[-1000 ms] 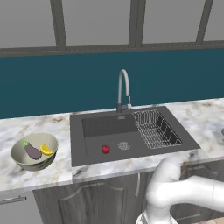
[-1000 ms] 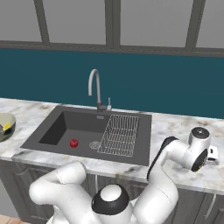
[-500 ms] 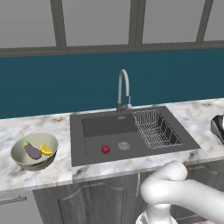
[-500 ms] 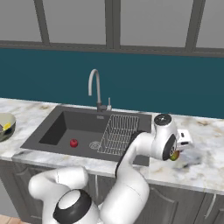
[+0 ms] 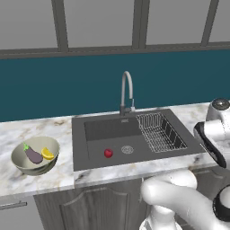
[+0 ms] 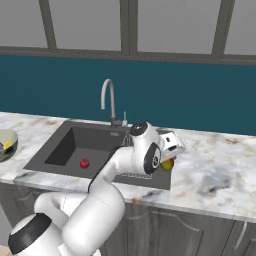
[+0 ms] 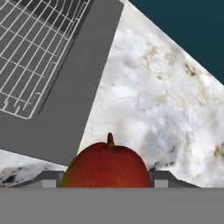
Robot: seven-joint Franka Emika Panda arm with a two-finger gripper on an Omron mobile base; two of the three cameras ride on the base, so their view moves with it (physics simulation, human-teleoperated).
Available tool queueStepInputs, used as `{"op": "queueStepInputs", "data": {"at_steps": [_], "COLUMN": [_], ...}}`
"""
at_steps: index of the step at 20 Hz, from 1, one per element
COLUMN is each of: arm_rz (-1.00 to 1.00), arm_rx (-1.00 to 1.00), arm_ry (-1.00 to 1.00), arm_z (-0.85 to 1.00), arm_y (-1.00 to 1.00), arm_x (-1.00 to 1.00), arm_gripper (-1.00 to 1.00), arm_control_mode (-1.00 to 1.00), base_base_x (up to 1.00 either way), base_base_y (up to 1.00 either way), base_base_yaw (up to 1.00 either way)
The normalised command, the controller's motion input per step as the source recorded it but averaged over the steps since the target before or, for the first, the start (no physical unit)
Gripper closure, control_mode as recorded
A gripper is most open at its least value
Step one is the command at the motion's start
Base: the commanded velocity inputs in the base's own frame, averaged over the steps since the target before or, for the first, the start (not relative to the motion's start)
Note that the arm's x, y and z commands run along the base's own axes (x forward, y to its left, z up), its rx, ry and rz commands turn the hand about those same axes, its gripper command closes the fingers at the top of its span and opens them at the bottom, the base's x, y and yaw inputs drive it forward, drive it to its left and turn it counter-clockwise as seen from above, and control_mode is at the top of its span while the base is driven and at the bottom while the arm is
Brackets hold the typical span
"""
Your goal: There is a mixed pile of frozen fruits and vegetables on the counter. Locate all the frozen vegetables and place the items in a bowl on the counter. Take all the frozen fruits and defrost them in a running sink.
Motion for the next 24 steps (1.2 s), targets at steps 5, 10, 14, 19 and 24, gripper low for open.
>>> {"op": "queueStepInputs", "data": {"at_steps": [5, 10, 14, 19, 24], "arm_rz": [0.16, 0.14, 0.08, 0.00, 0.00], "arm_rx": [-0.01, 0.00, 0.00, 0.02, 0.14], "arm_ry": [0.00, 0.00, 0.00, 0.00, 0.00], "arm_z": [0.13, 0.22, 0.40, 0.54, 0.73], "arm_y": [1.00, 1.00, 1.00, 1.00, 0.97], "arm_x": [-0.06, -0.18, -0.13, -0.14, -0.22], "arm_gripper": [1.00, 1.00, 1.00, 1.00, 1.00], "arm_control_mode": [-1.00, -1.00, -1.00, -1.00, -1.00], "base_base_x": [0.00, 0.00, 0.00, 0.00, 0.00], "base_base_y": [0.00, 0.00, 0.00, 0.00, 0.00], "base_base_yaw": [0.00, 0.00, 0.00, 0.00, 0.00]}}
